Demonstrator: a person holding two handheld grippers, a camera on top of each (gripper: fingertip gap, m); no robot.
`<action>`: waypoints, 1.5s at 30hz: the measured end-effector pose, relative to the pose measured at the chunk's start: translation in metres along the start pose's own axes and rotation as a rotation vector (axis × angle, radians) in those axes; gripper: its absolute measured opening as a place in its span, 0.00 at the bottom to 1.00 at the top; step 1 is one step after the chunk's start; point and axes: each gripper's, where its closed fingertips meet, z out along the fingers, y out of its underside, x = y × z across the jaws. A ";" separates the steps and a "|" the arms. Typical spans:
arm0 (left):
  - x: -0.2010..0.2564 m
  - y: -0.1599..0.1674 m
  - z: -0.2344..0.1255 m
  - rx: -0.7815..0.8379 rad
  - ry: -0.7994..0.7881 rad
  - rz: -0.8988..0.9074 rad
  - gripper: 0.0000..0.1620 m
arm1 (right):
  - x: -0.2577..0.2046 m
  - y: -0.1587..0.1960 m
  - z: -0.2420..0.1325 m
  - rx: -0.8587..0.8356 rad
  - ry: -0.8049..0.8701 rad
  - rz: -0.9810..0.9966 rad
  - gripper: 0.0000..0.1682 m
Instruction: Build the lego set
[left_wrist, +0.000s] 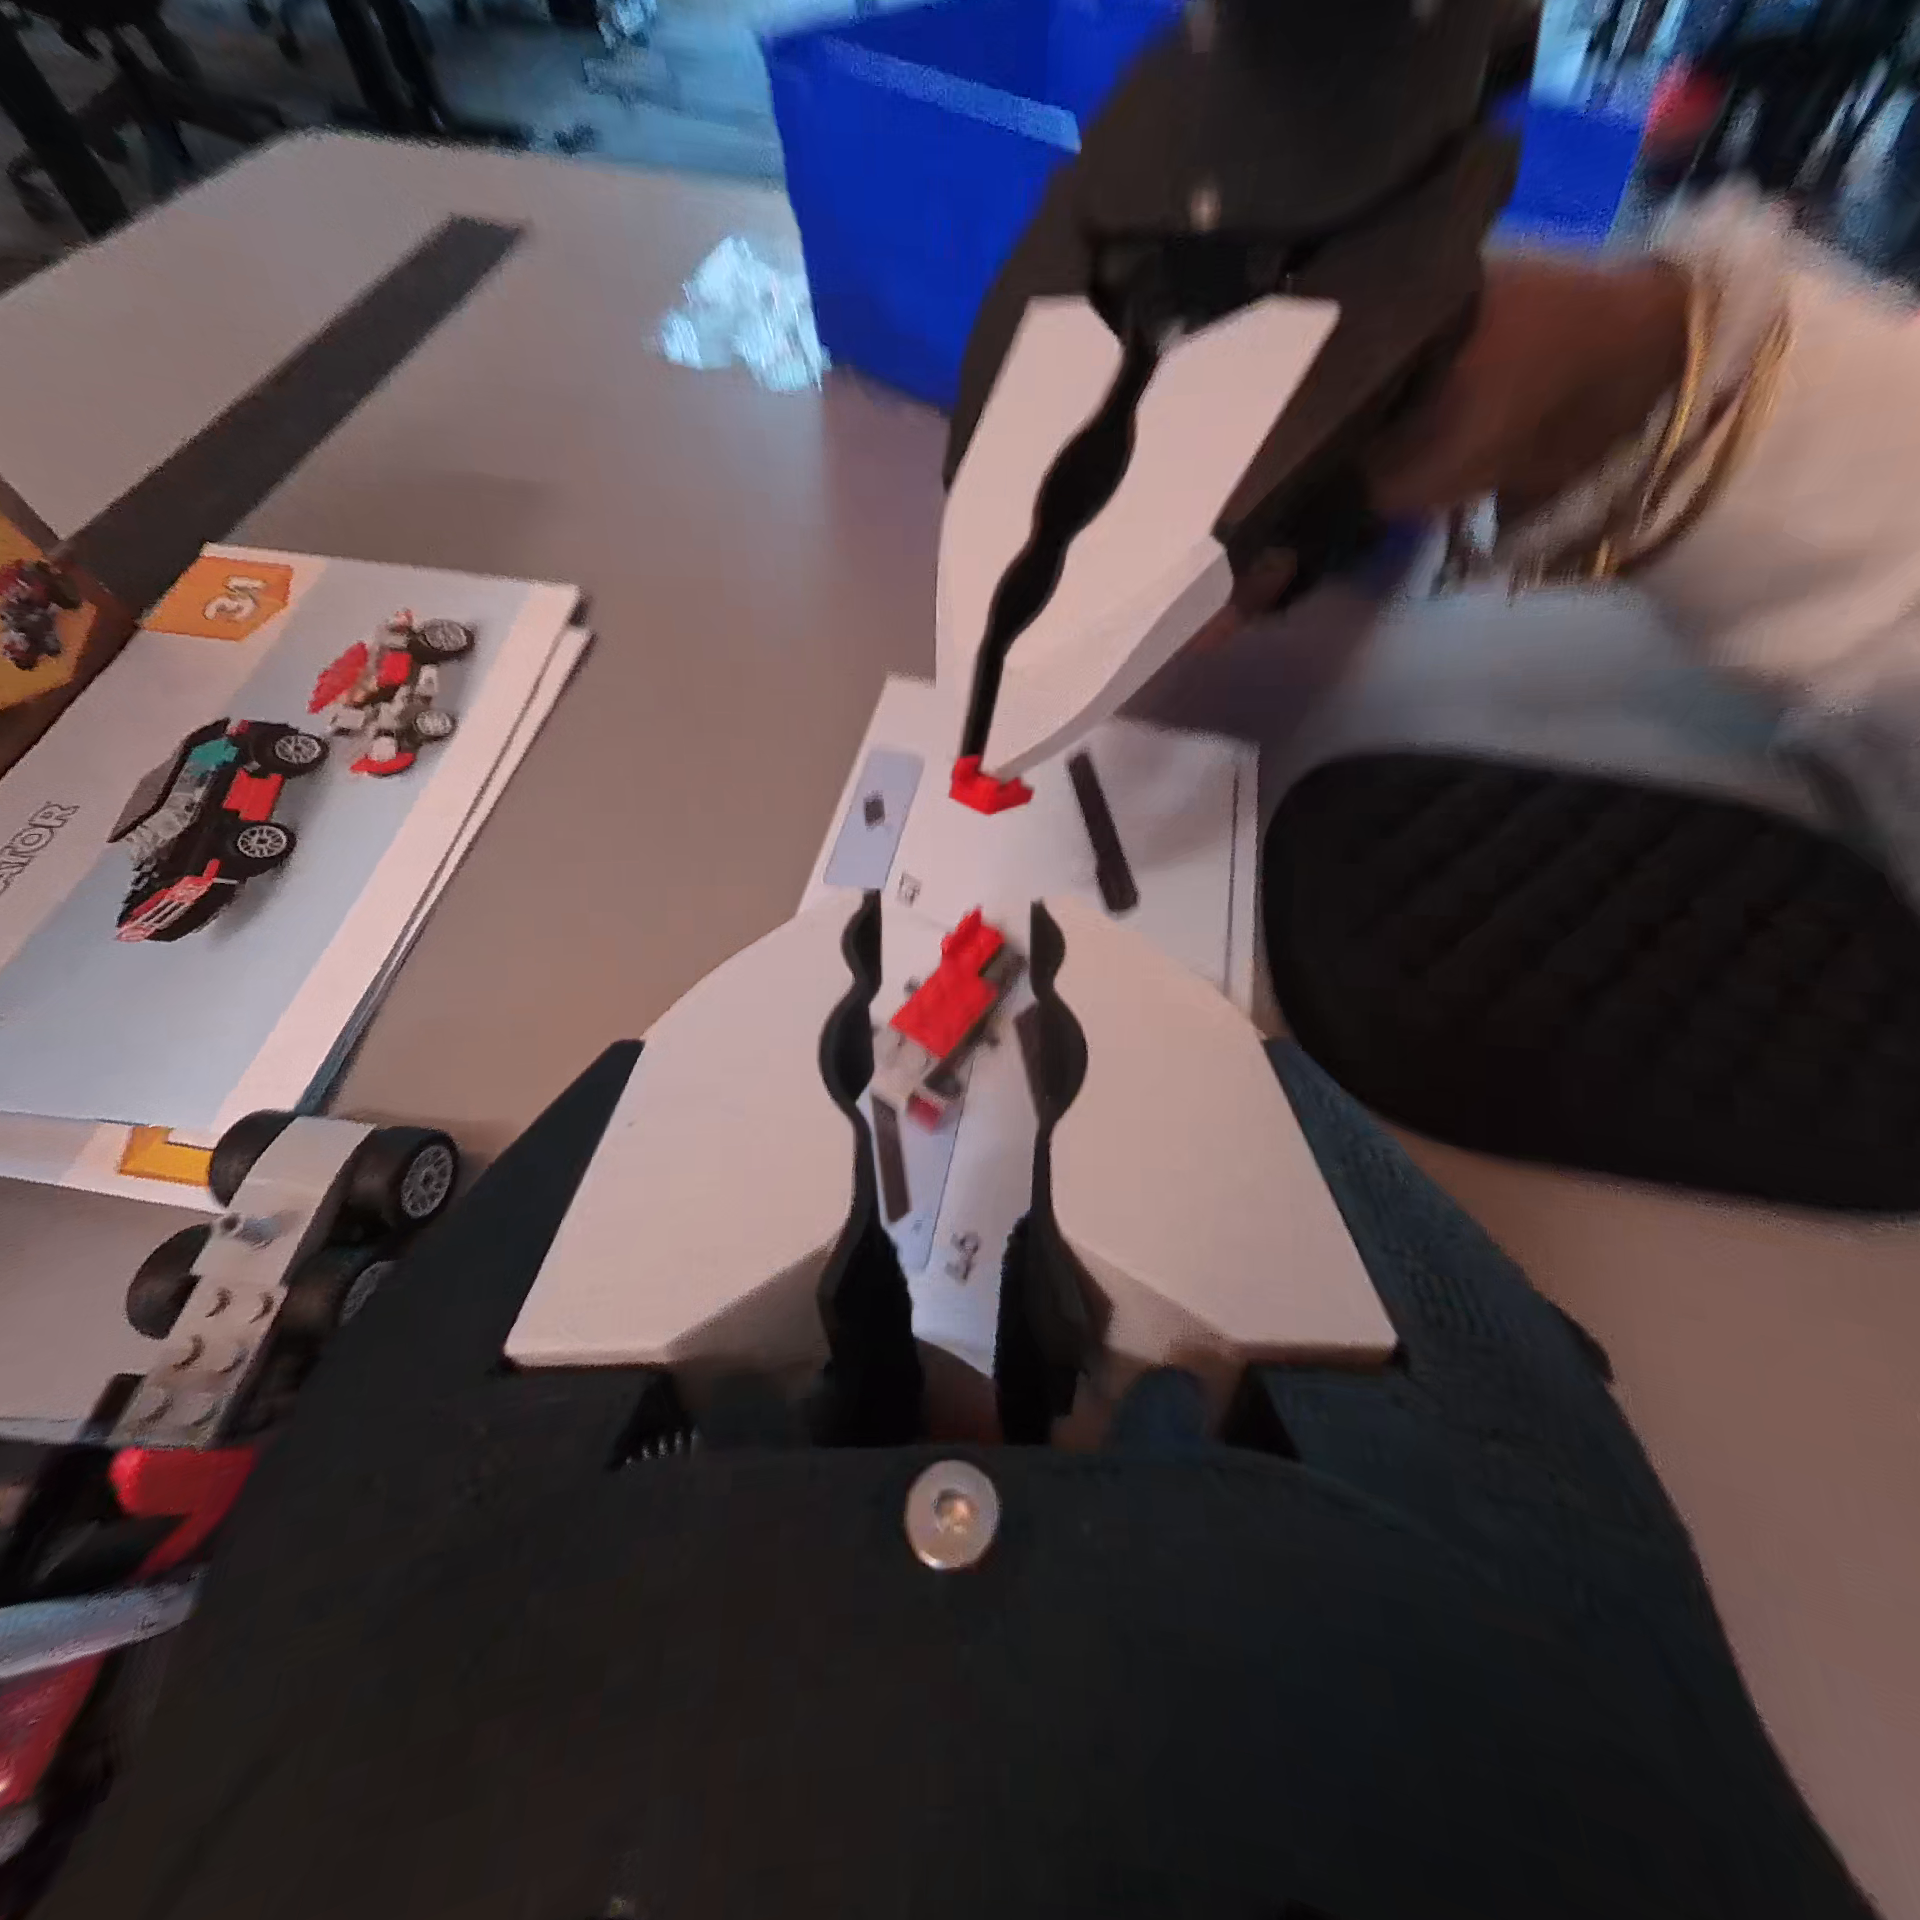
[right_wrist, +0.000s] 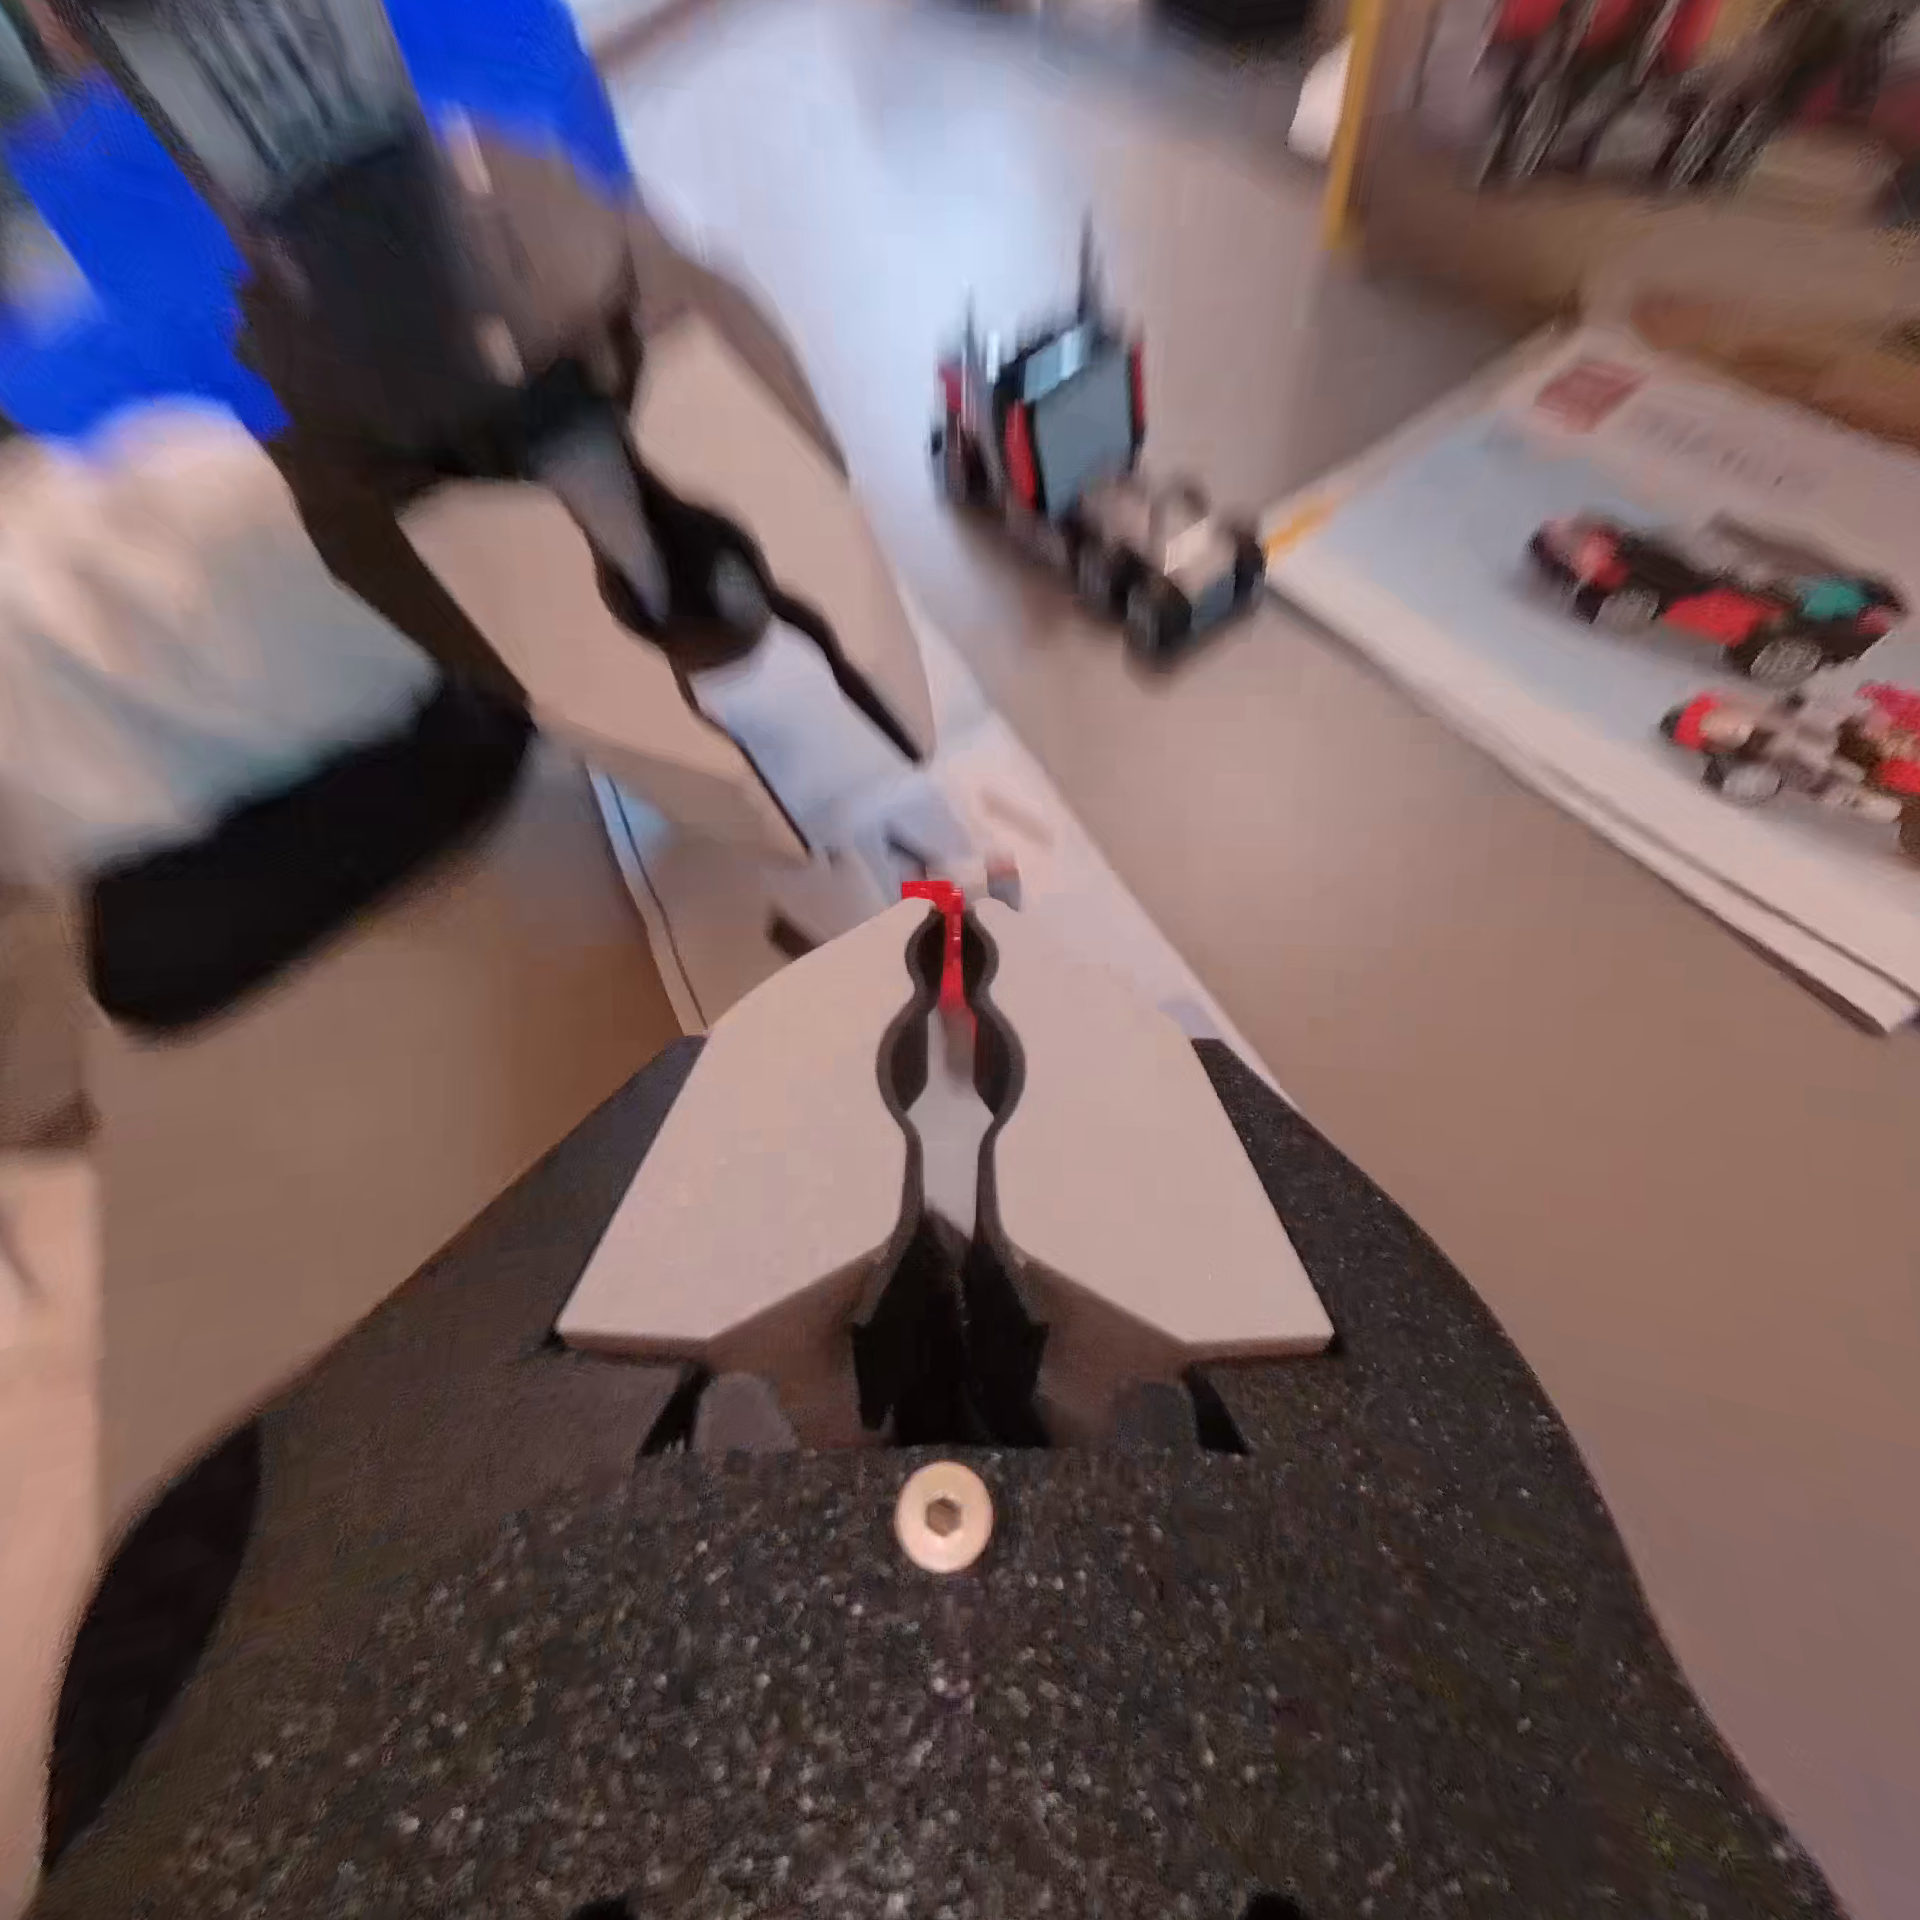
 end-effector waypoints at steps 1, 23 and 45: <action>0.000 -0.010 -0.002 0.066 0.008 -0.057 0.17 | -0.001 -0.017 -0.003 0.126 0.005 0.061 0.01; 0.020 -0.069 -0.054 0.490 -0.031 0.341 0.11 | -0.061 -0.080 -0.014 0.577 -0.398 0.407 0.02; 0.058 -0.083 -0.108 0.672 1.031 -0.472 0.10 | -0.120 -0.094 -0.012 0.106 -0.090 -1.344 0.02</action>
